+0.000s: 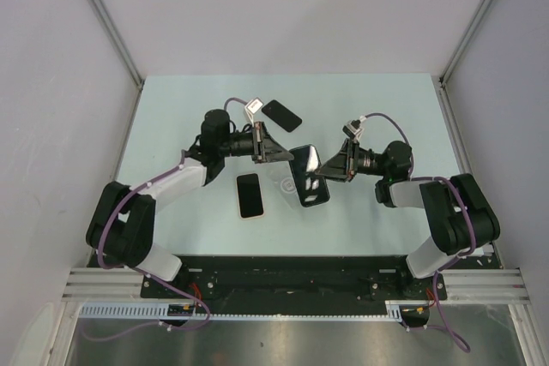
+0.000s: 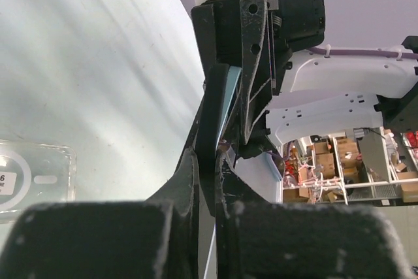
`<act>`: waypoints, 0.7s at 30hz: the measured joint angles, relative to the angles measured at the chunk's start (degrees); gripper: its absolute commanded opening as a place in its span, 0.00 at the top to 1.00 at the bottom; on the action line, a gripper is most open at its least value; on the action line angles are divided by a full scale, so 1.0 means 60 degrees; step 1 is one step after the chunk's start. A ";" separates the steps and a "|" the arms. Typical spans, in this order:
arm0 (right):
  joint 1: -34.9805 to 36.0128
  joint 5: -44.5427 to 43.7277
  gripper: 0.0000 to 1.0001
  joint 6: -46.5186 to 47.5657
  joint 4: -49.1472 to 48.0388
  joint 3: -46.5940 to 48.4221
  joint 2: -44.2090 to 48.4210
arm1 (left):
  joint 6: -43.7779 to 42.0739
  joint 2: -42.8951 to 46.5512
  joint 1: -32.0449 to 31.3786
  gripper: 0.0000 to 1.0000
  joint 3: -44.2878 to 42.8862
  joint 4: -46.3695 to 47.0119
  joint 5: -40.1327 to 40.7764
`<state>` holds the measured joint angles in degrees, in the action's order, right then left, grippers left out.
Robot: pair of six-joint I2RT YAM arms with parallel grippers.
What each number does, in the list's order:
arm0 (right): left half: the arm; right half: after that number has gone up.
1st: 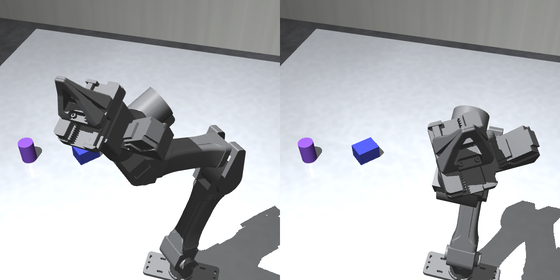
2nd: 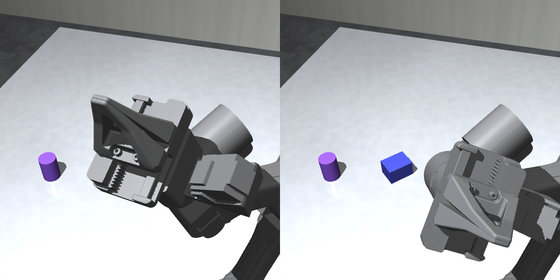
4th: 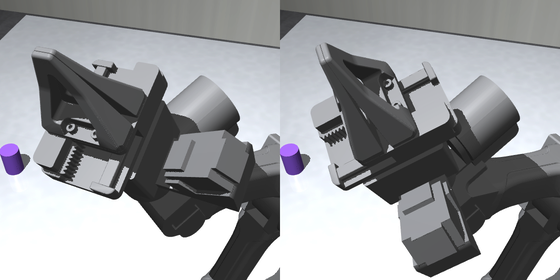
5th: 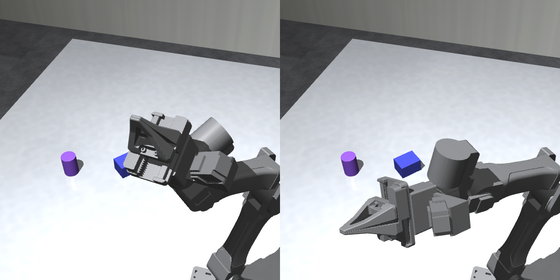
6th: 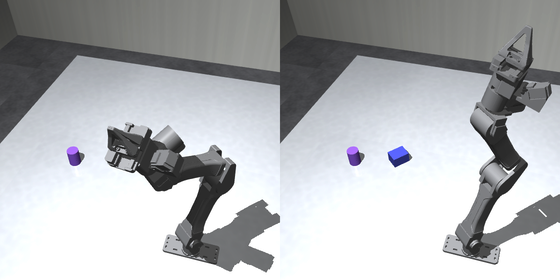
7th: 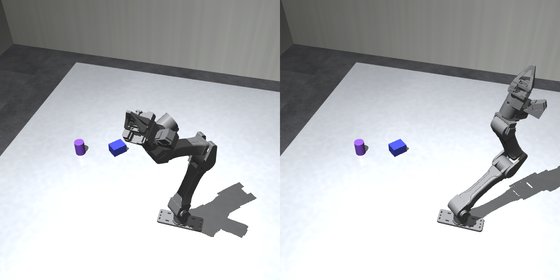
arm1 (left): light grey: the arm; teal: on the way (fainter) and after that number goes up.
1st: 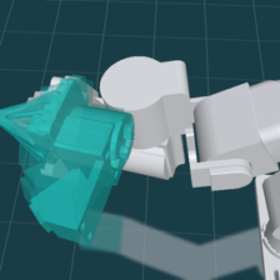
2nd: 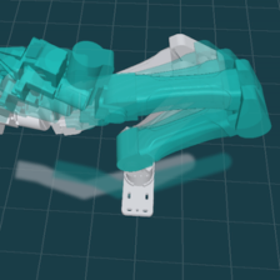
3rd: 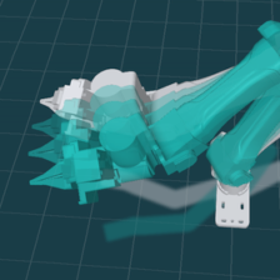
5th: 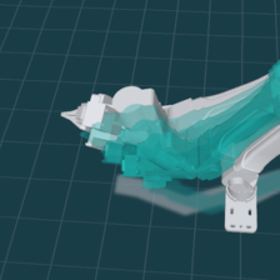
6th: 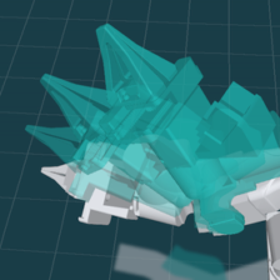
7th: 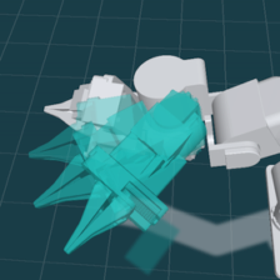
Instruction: Put the phone into the phone case
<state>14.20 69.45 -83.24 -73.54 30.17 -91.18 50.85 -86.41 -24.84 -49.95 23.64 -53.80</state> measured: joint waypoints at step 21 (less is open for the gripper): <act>-0.0036 -0.1701 0.95 0.3136 0.3657 0.0029 0.2488 | 0.0783 0.0051 -0.0368 0.32 0.0688 0.1792 0.0011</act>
<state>13.98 59.24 -64.42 -51.59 30.35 -76.25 55.55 -86.11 -27.05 -45.82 34.39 -53.74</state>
